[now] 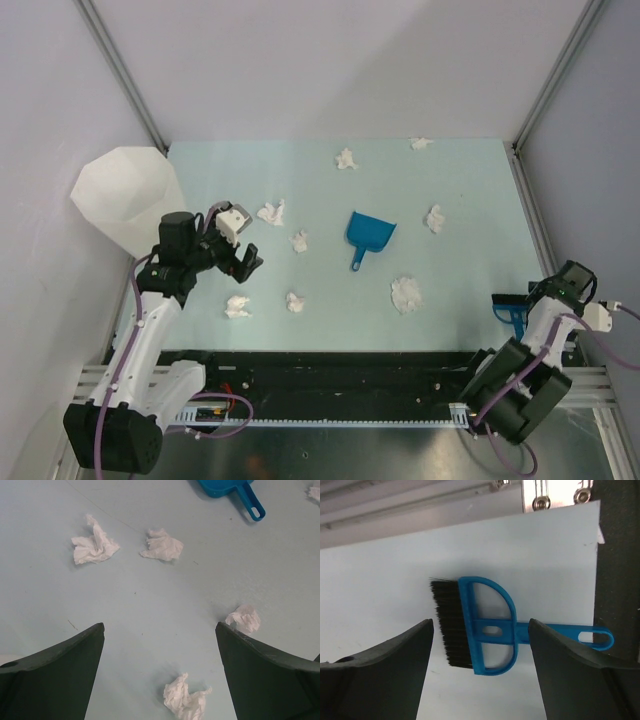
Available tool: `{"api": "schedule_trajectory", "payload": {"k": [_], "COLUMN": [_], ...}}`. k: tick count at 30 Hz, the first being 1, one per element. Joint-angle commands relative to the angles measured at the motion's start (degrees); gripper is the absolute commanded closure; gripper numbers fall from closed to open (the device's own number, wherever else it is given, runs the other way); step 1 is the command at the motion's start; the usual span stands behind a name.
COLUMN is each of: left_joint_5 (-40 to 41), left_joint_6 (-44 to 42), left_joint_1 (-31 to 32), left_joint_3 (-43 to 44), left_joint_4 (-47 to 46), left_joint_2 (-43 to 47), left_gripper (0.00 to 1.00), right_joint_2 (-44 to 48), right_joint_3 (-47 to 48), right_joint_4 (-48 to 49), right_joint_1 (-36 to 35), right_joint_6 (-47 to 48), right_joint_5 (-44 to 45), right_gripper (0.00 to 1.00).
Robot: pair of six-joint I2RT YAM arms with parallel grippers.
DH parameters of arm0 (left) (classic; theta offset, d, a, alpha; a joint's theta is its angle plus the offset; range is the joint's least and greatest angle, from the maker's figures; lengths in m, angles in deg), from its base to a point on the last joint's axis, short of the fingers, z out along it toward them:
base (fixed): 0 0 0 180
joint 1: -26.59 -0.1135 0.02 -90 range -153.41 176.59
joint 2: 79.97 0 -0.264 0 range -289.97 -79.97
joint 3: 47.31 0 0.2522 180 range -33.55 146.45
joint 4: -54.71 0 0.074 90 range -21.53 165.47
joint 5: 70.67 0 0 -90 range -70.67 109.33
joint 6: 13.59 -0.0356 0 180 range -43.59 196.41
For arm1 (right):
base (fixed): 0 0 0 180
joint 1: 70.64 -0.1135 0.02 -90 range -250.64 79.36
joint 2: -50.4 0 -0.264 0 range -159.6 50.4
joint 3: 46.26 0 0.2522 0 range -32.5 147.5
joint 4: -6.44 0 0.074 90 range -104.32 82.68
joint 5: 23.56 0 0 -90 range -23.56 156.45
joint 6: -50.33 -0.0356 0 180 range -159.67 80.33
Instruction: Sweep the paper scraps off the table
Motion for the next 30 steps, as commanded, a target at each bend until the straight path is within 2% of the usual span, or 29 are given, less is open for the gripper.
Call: {"api": "schedule_trajectory", "payload": {"k": [1,4,9,14,17,18,21,22,25,30], "left_joint_5": [-0.99,-1.35,-0.82,-1.26,-0.99,-0.99,-0.64,-0.55,-0.47,-0.38], "left_joint_6": [2.40,2.57,2.49,2.31,2.05,1.96,1.43,1.43,1.08,0.38], "left_joint_1": [0.35,0.43,0.43,0.52,0.52,0.52,0.52,0.52,0.52,0.52], "left_joint_3": [1.34,0.73,0.90,1.25,1.43,1.52,1.78,1.78,1.87,2.31], "left_joint_4": [0.51,0.42,0.51,0.42,0.42,0.33,0.42,0.42,0.42,0.42], "left_joint_2": [1.11,1.11,0.93,0.76,0.67,0.49,0.31,0.23,0.14,-0.21], "left_gripper": [0.04,0.04,0.04,0.04,0.04,0.04,0.04,0.03,0.04,0.03], "right_joint_2": [-5.04,-6.98,-12.16,-24.72,-27.63,-27.46,-26.14,-25.88,-25.96,-29.64], "right_joint_3": [-0.61,-0.61,-0.53,2.80,4.91,5.10,5.63,5.80,7.03,10.62], "right_joint_4": [9.10,11.30,14.12,17.64,17.81,18.08,17.99,18.08,17.12,18.17], "right_joint_1": [3.89,2.94,1.26,-4.61,-13.13,-18.99,-27.46,-32.44,-40.19,-51.46], "right_joint_6": [7.07,9.18,10.68,13.23,13.24,12.97,9.56,8.93,7.26,8.04], "right_joint_5": [-10.26,-10.35,-10.78,-14.04,-13.87,-12.39,-8.26,-7.28,-3.77,-4.46], "right_gripper": [0.20,0.26,0.29,0.31,0.31,0.31,0.31,0.31,0.31,0.31]}}
